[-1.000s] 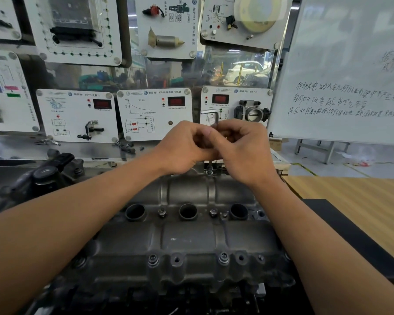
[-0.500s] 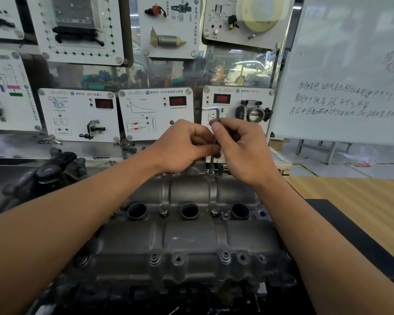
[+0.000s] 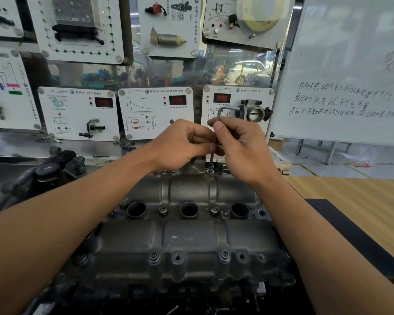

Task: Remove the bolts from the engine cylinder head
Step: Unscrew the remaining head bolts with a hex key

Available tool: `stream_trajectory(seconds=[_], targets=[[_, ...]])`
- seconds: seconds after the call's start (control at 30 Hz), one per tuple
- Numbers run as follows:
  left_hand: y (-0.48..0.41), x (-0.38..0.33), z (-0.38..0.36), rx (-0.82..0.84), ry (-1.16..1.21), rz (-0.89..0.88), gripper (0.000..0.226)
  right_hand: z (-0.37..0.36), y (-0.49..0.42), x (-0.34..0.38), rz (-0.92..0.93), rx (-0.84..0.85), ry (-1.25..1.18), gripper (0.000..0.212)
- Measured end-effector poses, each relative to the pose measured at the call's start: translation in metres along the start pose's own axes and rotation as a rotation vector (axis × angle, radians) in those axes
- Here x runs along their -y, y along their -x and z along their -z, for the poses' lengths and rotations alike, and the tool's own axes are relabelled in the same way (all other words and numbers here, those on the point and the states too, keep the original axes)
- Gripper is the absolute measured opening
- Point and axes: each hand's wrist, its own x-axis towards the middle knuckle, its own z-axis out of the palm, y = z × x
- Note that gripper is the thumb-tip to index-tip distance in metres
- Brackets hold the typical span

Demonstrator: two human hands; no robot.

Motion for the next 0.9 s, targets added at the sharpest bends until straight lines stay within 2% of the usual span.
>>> stream_trajectory(seconds=[0.1,0.23,0.3,0.4,0.53,0.6,0.73,0.9], targets=[[0.0003,-0.002,-0.0017,-0.086,-0.003,-0.017,0.029,-0.0016,-0.0002,0.0022,0.04,-0.04,0.037,0.022],[-0.0036,-0.0018,-0.0067,-0.148,-0.045,-0.059,0.015,-0.0016,-0.0018,0.0031,0.038,-0.083,0.041,0.013],[-0.0038,-0.0024,-0.0064,-0.136,-0.036,-0.047,0.018,-0.0009,-0.0025,0.0024,0.027,-0.089,0.038,0.017],[-0.0008,-0.0033,-0.0022,-0.027,0.011,-0.016,0.029,0.0003,-0.0016,0.0044,0.02,-0.046,0.04,0.02],[-0.0008,0.0015,0.0014,0.049,0.012,0.018,0.019,-0.0006,-0.0004,0.0044,0.024,0.006,0.093,0.025],[-0.0005,0.0011,0.0011,0.027,0.012,0.032,0.019,-0.0015,-0.0004,0.0035,0.014,-0.005,0.085,0.023],[-0.0027,-0.0002,-0.0035,-0.07,0.013,0.012,0.038,0.0001,-0.001,0.0046,0.006,-0.109,0.043,0.013],[-0.0047,-0.0012,-0.007,-0.09,0.008,0.029,0.042,0.0018,-0.0008,0.0059,0.019,-0.145,0.033,0.009]])
